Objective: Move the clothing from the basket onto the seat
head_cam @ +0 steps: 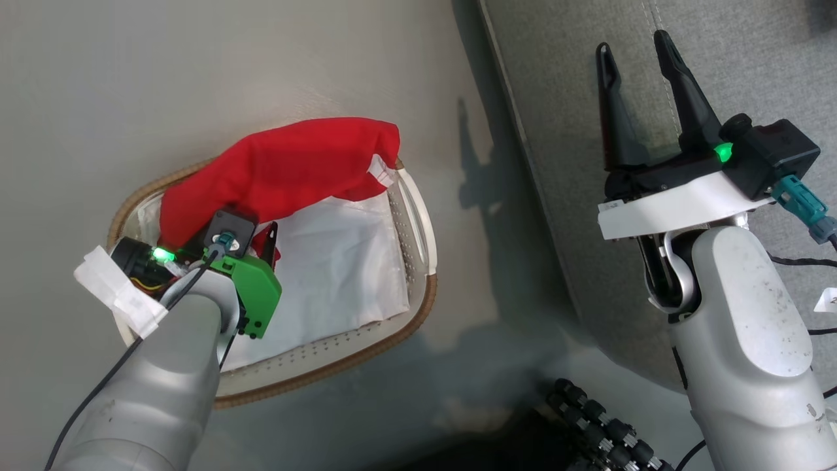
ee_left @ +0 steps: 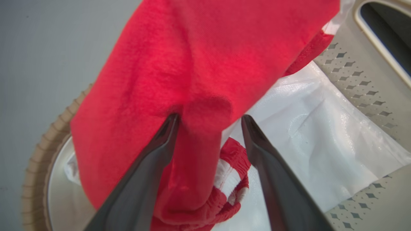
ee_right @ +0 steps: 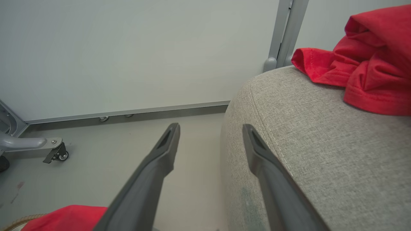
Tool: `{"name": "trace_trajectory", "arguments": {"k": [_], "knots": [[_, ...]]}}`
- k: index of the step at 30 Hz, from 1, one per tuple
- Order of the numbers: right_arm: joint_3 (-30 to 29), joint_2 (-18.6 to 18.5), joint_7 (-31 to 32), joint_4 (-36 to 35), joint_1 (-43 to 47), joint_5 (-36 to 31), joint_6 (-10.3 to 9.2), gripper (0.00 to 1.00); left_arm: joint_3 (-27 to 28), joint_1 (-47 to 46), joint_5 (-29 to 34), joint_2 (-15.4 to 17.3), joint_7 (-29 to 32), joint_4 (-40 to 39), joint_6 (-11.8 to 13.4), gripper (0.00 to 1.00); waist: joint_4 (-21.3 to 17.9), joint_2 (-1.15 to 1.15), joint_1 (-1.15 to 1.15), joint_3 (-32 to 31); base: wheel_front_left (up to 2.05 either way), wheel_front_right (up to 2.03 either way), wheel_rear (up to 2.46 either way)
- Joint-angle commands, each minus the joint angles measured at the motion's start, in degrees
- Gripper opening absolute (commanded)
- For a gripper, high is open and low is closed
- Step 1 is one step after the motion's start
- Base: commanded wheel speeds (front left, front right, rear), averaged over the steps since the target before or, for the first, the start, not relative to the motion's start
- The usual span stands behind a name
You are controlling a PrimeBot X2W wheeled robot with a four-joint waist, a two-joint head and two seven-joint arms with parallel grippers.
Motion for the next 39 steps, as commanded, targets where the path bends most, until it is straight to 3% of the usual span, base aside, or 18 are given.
{"name": "trace_trajectory", "arguments": {"k": [1, 5, 6, 7, 9, 10, 24, 39], "knots": [[0.1, -0.1, -0.1, -0.3, -0.9, 0.4, -0.06, 1.00, -0.1, -1.5, 0.3, 0.5, -0.2, 0.2, 0.7, 1.00, -1.6, 0.00, -0.01, 1.9, 0.00, 0.00, 0.00], [0.3, -0.1, -0.1, -0.4, -0.9, 0.9, -0.06, 1.00, -0.1, -2.6, 0.0, 0.7, -0.2, 0.8, 1.7, 1.00, -1.9, 0.00, -0.01, 2.6, 0.00, 0.00, 0.00], [0.3, -0.1, -0.1, -0.4, -0.9, 0.9, -0.06, 1.00, 0.0, -2.9, -0.1, 0.7, -0.2, 0.8, 1.8, 0.95, -1.9, 0.00, -0.01, 2.7, 0.00, 0.00, 0.00], [0.4, -0.1, -0.1, -0.4, -1.0, 1.0, -0.06, 1.00, 0.1, -3.1, -0.4, 0.8, -0.2, 1.0, 1.9, 0.56, -2.0, 0.00, -0.01, 2.8, 0.00, 0.00, 0.00], [0.5, -0.1, -0.1, -0.4, -1.0, 1.1, -0.06, 1.00, 0.2, -3.3, -0.7, 0.7, -0.3, 1.1, 1.9, 0.11, -2.0, 0.00, -0.01, 2.8, 0.00, 0.00, 0.00], [0.5, -0.1, -0.1, -0.3, -1.0, 1.2, -0.06, 1.00, 0.2, -3.3, -0.8, 0.7, -0.3, 1.2, 1.9, 0.00, -2.0, 0.00, -0.01, 2.8, 0.00, 0.00, 0.00], [-0.2, -0.1, -0.1, 2.2, 1.6, -0.8, -0.06, 1.00, 0.3, 2.2, -2.9, -1.2, -0.3, -2.8, 0.5, 0.00, 0.7, 0.00, -0.01, -3.0, 0.00, 0.00, 0.00], [-2.9, -0.2, -0.1, 6.1, 9.6, -6.0, -0.06, 1.00, 1.7, 12.3, -3.3, -1.3, -0.3, -19.7, -0.6, 0.00, 7.6, 0.00, -0.01, -20.8, 0.00, 0.00, 0.00]]}}
